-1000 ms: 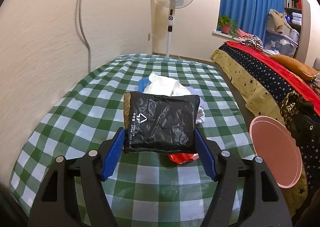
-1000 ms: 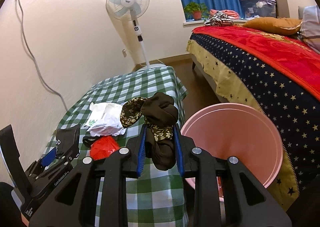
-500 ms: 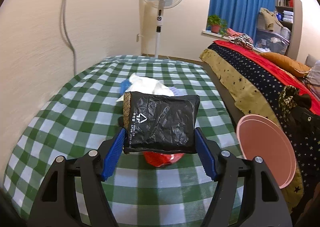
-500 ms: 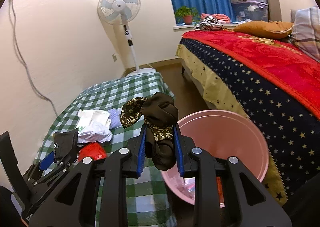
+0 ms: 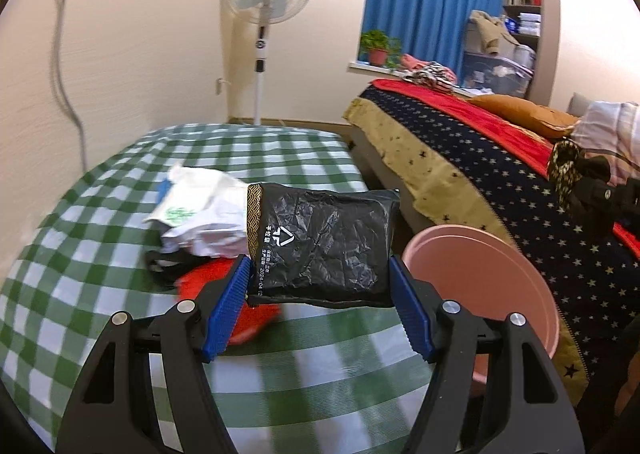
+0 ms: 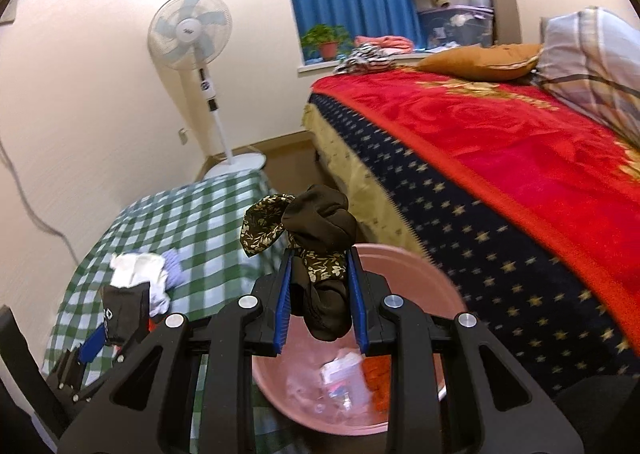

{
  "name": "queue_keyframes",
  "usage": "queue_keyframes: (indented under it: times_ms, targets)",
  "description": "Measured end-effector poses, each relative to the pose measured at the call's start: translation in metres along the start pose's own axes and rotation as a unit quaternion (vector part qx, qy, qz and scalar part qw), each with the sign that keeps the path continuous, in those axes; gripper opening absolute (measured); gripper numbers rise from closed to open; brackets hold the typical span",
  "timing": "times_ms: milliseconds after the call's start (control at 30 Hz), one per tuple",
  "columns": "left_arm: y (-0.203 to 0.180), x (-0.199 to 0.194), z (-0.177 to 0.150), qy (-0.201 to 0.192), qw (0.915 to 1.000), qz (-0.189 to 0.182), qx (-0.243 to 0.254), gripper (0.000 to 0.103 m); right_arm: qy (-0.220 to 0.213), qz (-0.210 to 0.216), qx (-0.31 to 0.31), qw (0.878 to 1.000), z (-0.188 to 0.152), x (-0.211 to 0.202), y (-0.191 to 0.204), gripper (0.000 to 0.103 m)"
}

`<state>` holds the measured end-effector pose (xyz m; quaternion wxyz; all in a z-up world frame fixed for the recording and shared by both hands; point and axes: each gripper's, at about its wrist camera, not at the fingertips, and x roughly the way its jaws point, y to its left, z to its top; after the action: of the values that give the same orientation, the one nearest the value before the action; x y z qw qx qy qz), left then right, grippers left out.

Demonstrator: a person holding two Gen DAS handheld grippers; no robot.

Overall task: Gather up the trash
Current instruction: 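Carry both items over the pink bin and open both tools to drop them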

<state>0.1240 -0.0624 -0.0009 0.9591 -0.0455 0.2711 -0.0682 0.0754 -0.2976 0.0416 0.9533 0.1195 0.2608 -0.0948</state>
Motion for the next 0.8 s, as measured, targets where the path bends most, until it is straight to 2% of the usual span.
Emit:
queue_keyframes:
  times_ms: [133, 433, 800]
  targets:
    - [-0.024, 0.008, -0.001, -0.001, 0.9996, -0.026, 0.013, 0.067, -0.002, -0.019, 0.018, 1.000, 0.005, -0.004, -0.019, 0.026]
    - [-0.071, 0.021, -0.007, 0.011, 0.9950, -0.090, 0.044, 0.067, 0.009, -0.031, 0.030, 0.999, 0.005, 0.003, -0.031, 0.026]
    - [-0.084, 0.032, -0.014, 0.034, 0.9910, -0.118, 0.053, 0.067, 0.020, -0.034, 0.033, 0.999, 0.006, 0.013, -0.031, 0.026]
